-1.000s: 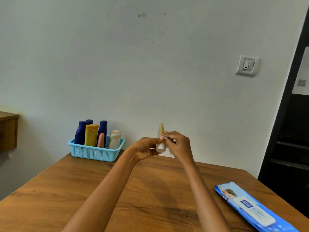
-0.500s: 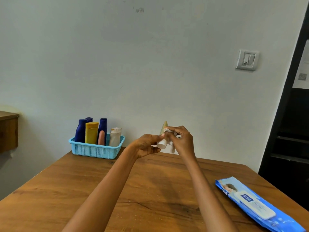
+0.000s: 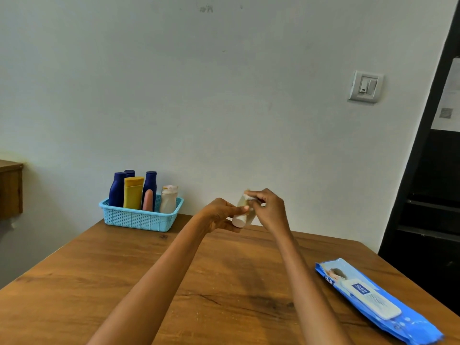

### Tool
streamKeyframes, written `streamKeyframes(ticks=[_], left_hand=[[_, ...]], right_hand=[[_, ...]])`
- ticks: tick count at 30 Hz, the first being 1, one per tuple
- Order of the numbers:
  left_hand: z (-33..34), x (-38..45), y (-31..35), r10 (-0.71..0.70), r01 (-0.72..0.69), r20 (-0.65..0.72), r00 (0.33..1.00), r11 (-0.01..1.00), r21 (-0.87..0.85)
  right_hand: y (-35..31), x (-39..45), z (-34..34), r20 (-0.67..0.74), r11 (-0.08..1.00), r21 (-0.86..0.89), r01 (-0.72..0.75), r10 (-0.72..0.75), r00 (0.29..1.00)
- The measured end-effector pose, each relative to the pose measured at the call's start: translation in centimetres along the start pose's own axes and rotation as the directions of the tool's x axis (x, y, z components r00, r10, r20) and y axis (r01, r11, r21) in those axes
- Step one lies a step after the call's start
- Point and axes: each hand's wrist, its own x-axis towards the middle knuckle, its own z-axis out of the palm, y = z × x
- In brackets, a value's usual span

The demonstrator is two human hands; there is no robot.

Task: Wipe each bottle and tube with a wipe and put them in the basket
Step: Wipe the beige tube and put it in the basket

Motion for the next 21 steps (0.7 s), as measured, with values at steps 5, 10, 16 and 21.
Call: streamKeyframes(ticks=[5,10,16,21], left_hand=[[-1.1,0.3,-0.4,-0.018,0.015,-0.026,1.0,0.996,-0.087],[-0.2,0.1,-0.3,-0.074,0.079,0.031,0.997,0.98,-0.184],[-0.2,0.1,-0.1,-0.09,0.099,0.045,0.995,0.957,-0.271],[-0.4,0.4,-0.1,-0.005,0.014,0.032,0.999,0.955,-0.295]], right_hand=[[-0.4,0.1,0.4,0.136,0.997,0.028,-0.073,0.069,0.988],[-0.8,0.3,-0.8,0.136,0.976,0.134,-0.169,0.151,0.979],[-0.7,0.5,-0.6,-0.295,0.969,0.242,-0.042,0.115,0.949],[-0.9,-0.4,1.6,-0.088,0.987,0.129,0.099,-0.088,0.992]])
